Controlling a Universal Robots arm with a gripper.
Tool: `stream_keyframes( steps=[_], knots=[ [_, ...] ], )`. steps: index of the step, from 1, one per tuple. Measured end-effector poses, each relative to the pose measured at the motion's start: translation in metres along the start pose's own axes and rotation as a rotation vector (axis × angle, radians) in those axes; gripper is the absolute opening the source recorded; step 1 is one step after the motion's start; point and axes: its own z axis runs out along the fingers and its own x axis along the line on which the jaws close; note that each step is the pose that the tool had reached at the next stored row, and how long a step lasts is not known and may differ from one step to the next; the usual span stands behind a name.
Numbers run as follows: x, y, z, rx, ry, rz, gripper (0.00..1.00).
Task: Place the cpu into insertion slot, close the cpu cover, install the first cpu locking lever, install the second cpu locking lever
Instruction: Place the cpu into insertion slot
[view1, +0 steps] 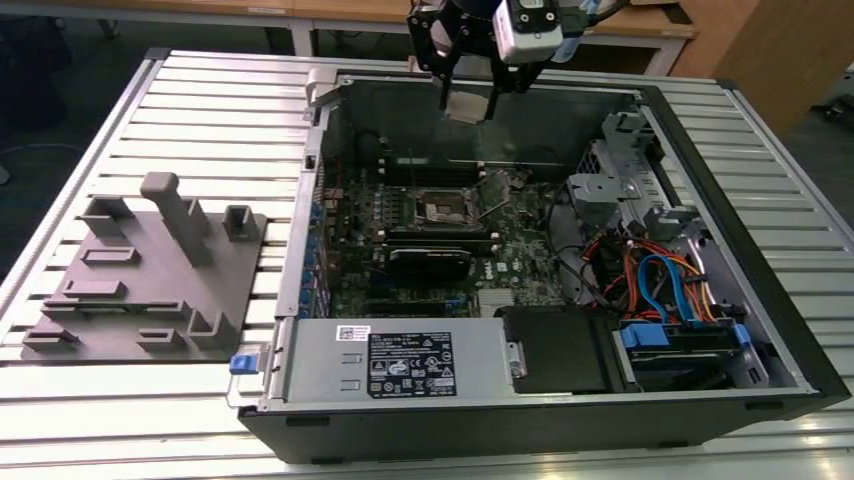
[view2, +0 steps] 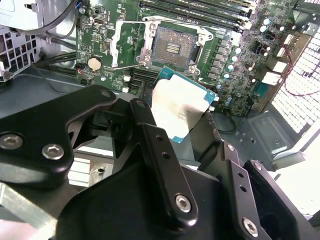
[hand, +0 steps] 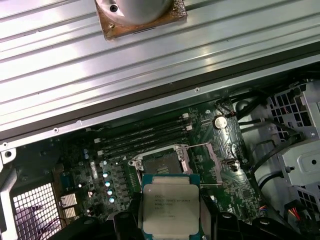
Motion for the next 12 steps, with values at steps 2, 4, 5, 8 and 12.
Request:
stream_keyframes(
  steps=[2,4,5,8,12],
  knots=[
    [0.0,0.0,0.0,0.0,-0.0001,0.001,0.54],
    [0.0,0.0,0.0,-0.0002,-0.0003,0.004,0.54],
    [0.0,0.0,0.0,-0.0001,-0.0005,0.006,0.54],
    [0.0,0.0,0.0,0.0,-0.0016,0.017,0.54],
    [0.0,0.0,0.0,-0.0001,-0.0045,0.048,0.54]
  ],
)
